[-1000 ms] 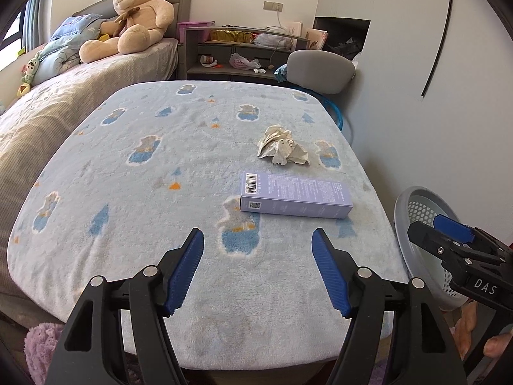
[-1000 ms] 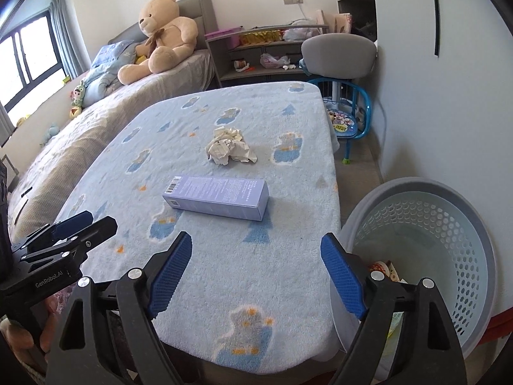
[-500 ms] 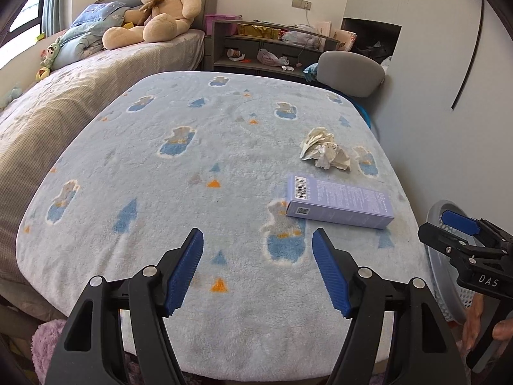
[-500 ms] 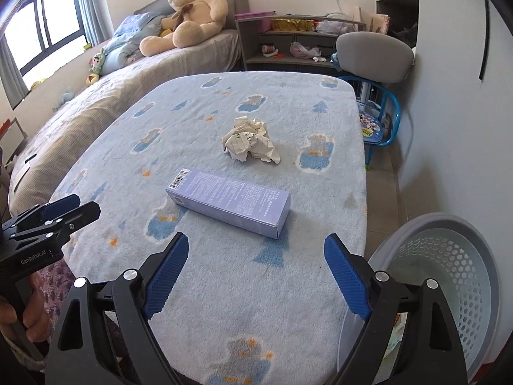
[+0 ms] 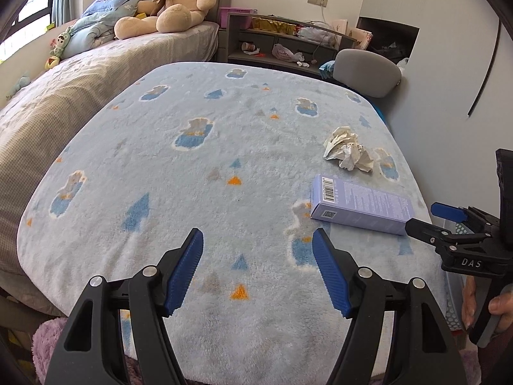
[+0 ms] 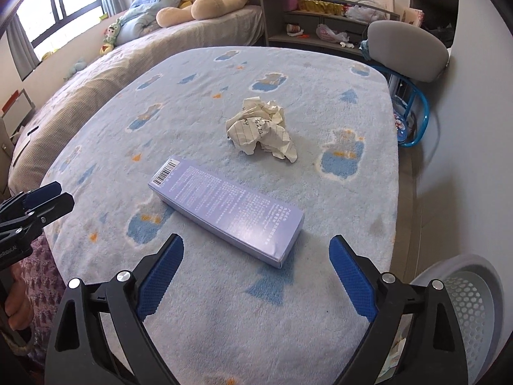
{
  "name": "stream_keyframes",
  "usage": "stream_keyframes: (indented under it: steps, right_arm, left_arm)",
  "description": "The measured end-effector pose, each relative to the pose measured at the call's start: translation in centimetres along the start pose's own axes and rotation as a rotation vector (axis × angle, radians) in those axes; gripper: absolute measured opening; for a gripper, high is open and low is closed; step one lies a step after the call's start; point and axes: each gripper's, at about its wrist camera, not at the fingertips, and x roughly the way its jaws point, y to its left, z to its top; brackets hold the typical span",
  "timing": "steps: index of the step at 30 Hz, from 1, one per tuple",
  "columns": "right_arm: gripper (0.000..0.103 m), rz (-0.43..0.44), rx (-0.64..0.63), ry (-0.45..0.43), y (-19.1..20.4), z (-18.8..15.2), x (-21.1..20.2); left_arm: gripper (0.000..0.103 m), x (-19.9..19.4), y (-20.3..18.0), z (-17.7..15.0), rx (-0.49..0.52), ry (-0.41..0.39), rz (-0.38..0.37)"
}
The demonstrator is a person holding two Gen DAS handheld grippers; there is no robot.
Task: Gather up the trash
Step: 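Lower the right gripper onto the lavender box, grasp it and lift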
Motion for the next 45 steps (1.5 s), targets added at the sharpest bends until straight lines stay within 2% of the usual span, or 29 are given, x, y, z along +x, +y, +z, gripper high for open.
stream_keyframes:
  steps: [9, 14, 24, 34, 39, 45]
  right_arm:
    - [0.092, 0.067, -0.079, 0.053, 0.4, 2.3, 3.3]
    - [0.094, 0.121, -0.084, 0.086, 0.0, 2.7, 4.3]
    - [0.094, 0.184, -0.099, 0.127, 1.7, 1.0, 3.7]
    - [0.094, 0.241, -0.110, 0.117, 5.2, -0.8, 2.2]
    - [0.094, 0.225, -0.097, 0.092, 5.8, -1.2, 1.8]
    - [0.094, 0.176, -0.082, 0.056, 4.5, -0.5, 0.8]
  left_arm:
    - [0.068, 0.4, 1.0, 0.6, -0.018, 0.000, 0.016]
    - [0.068, 0.4, 1.7, 0.8, -0.032, -0.002, 0.029]
    - [0.068, 0.4, 2.4, 0.9, -0.051, -0.007, 0.030]
    - [0.068, -0.4, 3.7, 0.6, -0.072, -0.022, 0.031]
    - [0.068, -0.7, 4.1, 0.4, -0.080, -0.021, 0.028]
    - [0.068, -1.1, 4.3, 0.3, -0.078, -0.032, 0.019]
